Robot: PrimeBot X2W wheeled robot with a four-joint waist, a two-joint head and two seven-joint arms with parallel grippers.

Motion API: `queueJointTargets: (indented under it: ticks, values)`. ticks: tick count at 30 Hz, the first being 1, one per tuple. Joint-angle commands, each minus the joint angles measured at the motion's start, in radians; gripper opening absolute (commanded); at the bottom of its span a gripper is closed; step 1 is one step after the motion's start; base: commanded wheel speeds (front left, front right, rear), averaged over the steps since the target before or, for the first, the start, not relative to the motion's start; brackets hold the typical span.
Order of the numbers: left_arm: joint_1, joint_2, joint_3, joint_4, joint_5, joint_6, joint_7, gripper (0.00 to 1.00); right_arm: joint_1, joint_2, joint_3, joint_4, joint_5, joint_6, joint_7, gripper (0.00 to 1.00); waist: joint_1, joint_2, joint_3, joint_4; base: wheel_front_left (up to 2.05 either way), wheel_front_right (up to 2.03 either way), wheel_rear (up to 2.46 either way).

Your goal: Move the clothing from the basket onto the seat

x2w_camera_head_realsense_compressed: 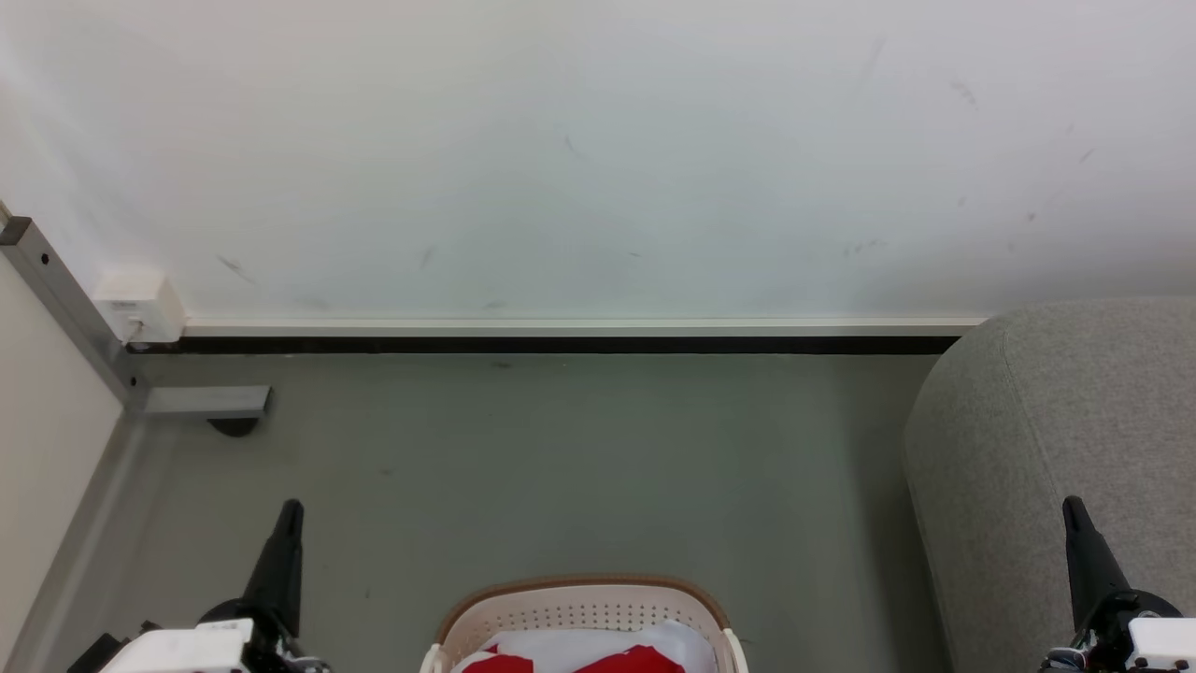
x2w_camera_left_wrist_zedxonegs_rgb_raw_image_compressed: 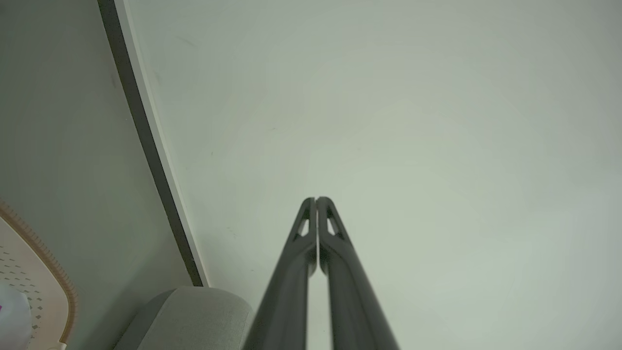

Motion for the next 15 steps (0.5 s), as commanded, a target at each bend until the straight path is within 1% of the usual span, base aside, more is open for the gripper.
queueJointTargets:
  ticks: [1, 15]
  values:
    - [-0.008, 0.001, 0.001, -0.001, -0.007, -0.002, 0.002, 0.0, -0.012, 0.0, -0.003, 0.002, -0.005, -0.002, 0.002, 0.0, 0.0, 0.0, 0.0, 0.0, 0.0, 0.0, 0.0]
    - [-0.008, 0.001, 0.001, -0.001, -0.007, -0.002, 0.002, 0.0, -0.012, 0.0, -0.003, 0.002, -0.005, -0.002, 0.002, 0.0, 0.0, 0.0, 0.0, 0.0, 0.0, 0.0, 0.0]
